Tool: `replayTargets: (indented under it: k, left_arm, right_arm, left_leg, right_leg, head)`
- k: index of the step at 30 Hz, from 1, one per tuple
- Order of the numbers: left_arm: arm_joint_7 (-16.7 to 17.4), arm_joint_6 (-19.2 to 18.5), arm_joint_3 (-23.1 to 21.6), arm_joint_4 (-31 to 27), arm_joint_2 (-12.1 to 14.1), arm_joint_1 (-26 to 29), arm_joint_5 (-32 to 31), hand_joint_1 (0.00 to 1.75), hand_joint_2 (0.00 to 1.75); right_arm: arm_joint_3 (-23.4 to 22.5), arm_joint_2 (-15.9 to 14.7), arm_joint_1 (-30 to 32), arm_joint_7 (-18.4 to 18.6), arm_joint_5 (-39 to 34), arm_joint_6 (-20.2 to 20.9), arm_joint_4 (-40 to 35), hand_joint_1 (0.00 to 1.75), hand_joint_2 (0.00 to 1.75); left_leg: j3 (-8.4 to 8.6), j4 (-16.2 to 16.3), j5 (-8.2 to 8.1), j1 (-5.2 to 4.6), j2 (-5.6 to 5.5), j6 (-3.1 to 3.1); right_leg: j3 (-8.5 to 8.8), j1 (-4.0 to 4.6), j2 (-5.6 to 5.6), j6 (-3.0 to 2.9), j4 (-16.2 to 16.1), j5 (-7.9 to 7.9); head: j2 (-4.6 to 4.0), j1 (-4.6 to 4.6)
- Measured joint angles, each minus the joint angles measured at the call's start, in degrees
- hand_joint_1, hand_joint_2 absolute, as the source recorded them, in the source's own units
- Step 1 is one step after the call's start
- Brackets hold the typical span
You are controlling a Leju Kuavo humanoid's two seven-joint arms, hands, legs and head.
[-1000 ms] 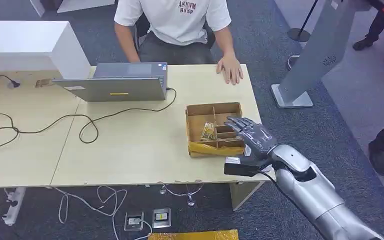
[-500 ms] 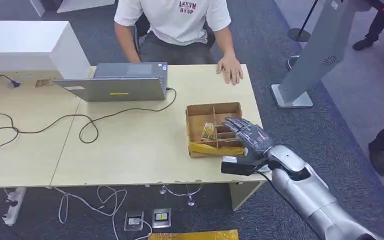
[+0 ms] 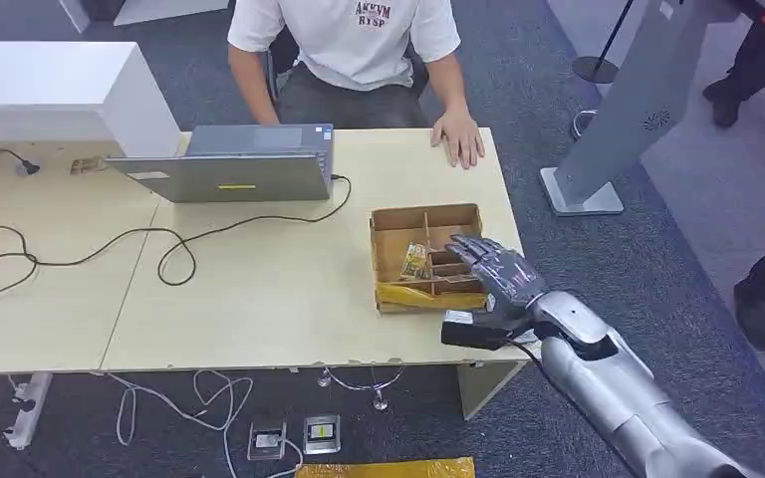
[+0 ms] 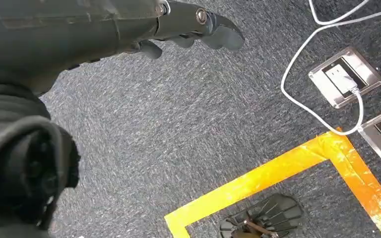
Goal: Pass the card to the sensor for recognition and then transmit it.
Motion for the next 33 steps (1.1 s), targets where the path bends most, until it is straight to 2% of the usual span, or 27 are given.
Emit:
replayTargets:
  k: [18,19,20,21,33]
  left_arm:
    - [0.09,-0.09,-0.02,0.00,-0.07,-0.65,-0.55,0.00,0.00]
    - [0.09,-0.09,-0.02,0.00,-0.09,-0.66,-0.55,0.00,0.00]
    - [0.09,-0.09,-0.02,0.00,-0.09,-0.66,-0.52,0.00,0.00]
    - [0.09,-0.09,-0.02,0.00,-0.11,-0.67,-0.52,0.00,0.00]
    - [0.24,0.02,-0.02,0.00,-0.17,-0.67,-0.57,0.00,0.00]
  right_arm:
    - [0.00,1.09,-1.48,-1.09,0.68,-0.50,2.25,0.00,1.75]
    - [0.00,1.14,-1.47,-1.09,0.68,-0.50,2.34,0.12,1.75]
    - [0.00,1.22,-1.48,-1.11,0.68,-0.50,2.36,1.52,1.75]
    - [0.00,1.29,-1.48,-1.11,0.68,-0.50,2.38,1.75,1.75]
    - [0.00,1.68,-1.80,-1.66,-0.06,-0.57,3.95,1.75,1.75]
  left_leg:
    - [-0.01,0.00,0.00,0.00,0.00,0.00]
    - [-0.01,0.00,0.00,0.00,0.00,0.00]
    - [-0.01,0.00,0.00,0.00,0.00,0.00]
    - [-0.01,0.00,0.00,0.00,0.00,0.00]
    - [-0.01,0.00,0.00,0.00,0.00,0.00]
  right_leg:
    - [0.00,0.00,0.00,0.00,0.00,0.00]
    - [0.00,0.00,0.00,0.00,0.00,0.00]
    - [0.00,0.00,0.00,0.00,0.00,0.00]
    - [0.00,0.00,0.00,0.00,0.00,0.00]
    - [0.00,0.00,0.00,0.00,0.00,0.00]
  head:
    - [0.00,0.00]
    - [0.00,0.00]
    - [0.00,0.00]
    - [0.00,0.00]
    - [0.00,0.00]
